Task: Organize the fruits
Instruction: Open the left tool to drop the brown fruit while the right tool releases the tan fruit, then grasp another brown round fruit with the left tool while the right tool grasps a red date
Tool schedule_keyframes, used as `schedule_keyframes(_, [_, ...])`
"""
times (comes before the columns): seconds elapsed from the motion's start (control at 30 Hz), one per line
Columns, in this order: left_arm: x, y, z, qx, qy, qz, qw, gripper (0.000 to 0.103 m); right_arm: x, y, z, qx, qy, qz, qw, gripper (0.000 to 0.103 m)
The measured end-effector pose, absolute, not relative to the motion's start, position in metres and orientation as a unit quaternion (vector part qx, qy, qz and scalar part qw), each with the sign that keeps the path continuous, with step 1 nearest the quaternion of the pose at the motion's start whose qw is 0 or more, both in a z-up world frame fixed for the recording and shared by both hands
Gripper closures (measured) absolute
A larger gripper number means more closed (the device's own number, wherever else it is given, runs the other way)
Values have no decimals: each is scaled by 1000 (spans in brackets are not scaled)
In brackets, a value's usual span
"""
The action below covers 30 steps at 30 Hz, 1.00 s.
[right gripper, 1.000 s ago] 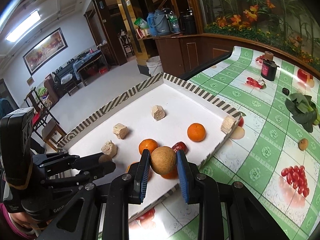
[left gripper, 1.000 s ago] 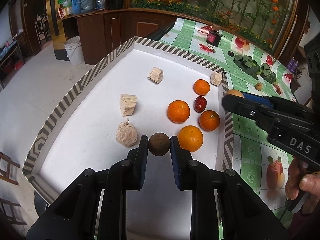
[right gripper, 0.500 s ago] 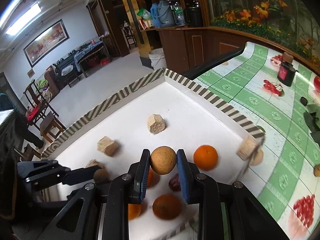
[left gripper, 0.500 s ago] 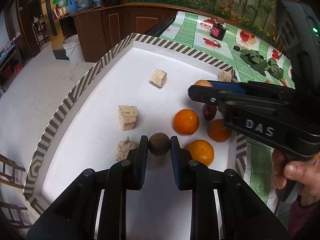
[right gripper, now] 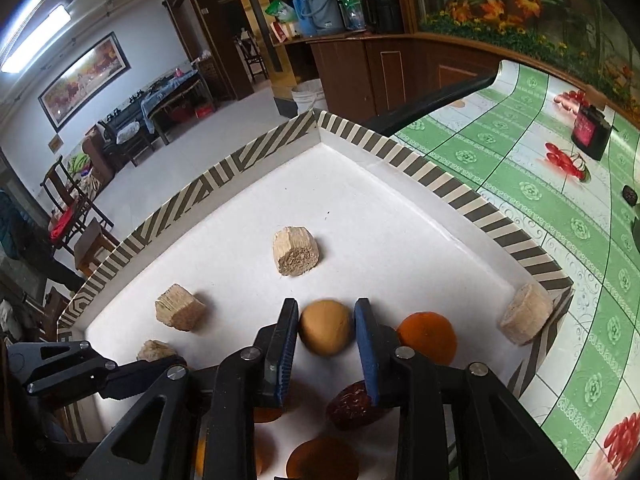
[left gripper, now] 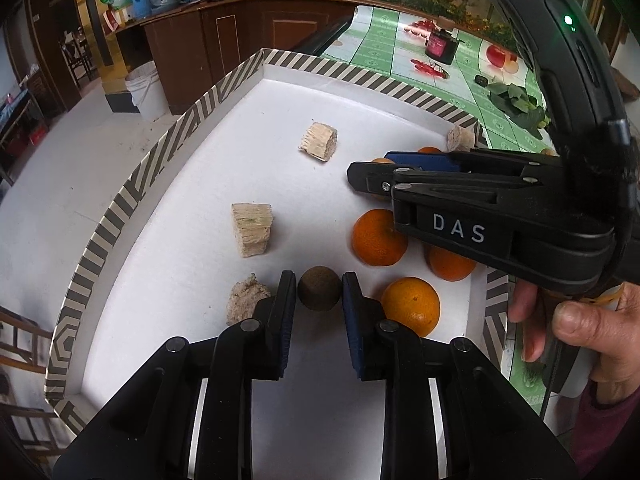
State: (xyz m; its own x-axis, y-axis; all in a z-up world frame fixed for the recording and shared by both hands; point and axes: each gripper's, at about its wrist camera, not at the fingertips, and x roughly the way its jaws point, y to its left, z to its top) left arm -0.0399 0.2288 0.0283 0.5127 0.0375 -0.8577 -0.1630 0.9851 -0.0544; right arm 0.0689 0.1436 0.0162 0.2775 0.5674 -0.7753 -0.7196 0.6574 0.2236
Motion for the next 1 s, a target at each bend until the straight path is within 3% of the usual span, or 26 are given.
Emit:
schedule_keyframes(0.17, [-44,232,30,-73,486,65,869,56,64,133,24,-76,437,405,800,70])
schedule_keyframes(0.53, [-58,233,43,-108,466,68,875,56,41,90,53,-46,409,402,818,70])
schedule_keyframes(1.0, [-54,187,56,-94,454,28,885,56,38,-27,30,-2,435,322,841,70])
